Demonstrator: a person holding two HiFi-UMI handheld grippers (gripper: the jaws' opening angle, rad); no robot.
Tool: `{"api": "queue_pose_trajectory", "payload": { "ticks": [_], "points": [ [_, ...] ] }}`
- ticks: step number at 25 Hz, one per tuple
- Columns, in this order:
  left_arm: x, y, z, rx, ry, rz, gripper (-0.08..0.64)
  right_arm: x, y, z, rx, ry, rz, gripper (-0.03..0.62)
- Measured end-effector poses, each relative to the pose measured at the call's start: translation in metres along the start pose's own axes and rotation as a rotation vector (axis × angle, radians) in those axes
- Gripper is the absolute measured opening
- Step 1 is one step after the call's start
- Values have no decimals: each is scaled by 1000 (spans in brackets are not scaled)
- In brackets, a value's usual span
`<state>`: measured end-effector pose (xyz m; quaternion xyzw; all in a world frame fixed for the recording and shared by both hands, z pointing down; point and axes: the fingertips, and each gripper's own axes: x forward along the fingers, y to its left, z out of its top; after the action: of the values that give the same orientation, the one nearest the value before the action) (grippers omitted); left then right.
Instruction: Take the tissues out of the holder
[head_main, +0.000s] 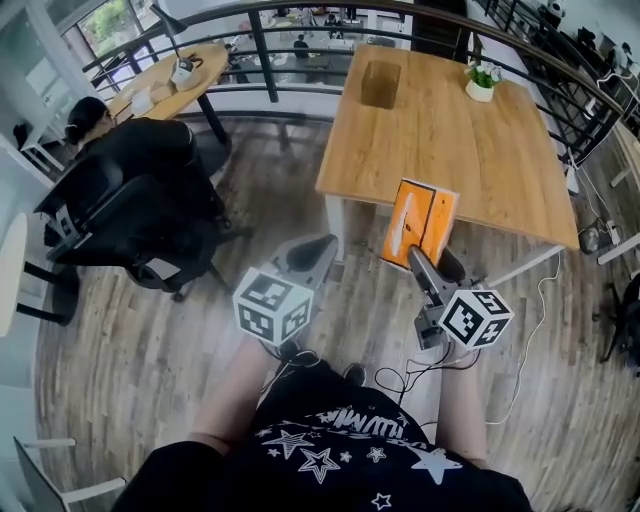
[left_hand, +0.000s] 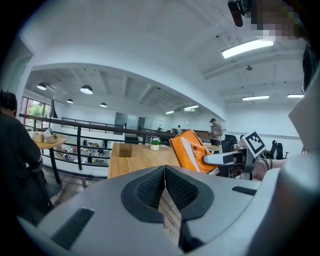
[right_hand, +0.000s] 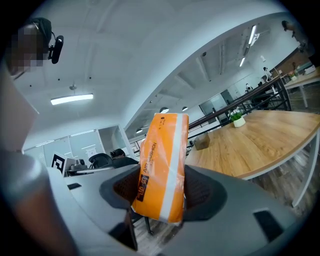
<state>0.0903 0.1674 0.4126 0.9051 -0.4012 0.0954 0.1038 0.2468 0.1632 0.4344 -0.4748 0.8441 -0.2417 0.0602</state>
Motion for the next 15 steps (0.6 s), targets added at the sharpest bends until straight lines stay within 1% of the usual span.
{"api": "queue_pose_trajectory", "payload": {
  "ticks": [8, 11, 15],
  "points": [
    [4, -9, -10, 0, -18, -8, 15, -6, -7, -9, -10, -3, -1, 250],
    [-4, -13, -11, 9, -17, -7, 15, -11, -3, -9, -8, -1, -10, 250],
    [-20, -4, -7, -4, -14, 8, 15, -11, 9, -5, -14, 4, -20, 250]
  ]
}}
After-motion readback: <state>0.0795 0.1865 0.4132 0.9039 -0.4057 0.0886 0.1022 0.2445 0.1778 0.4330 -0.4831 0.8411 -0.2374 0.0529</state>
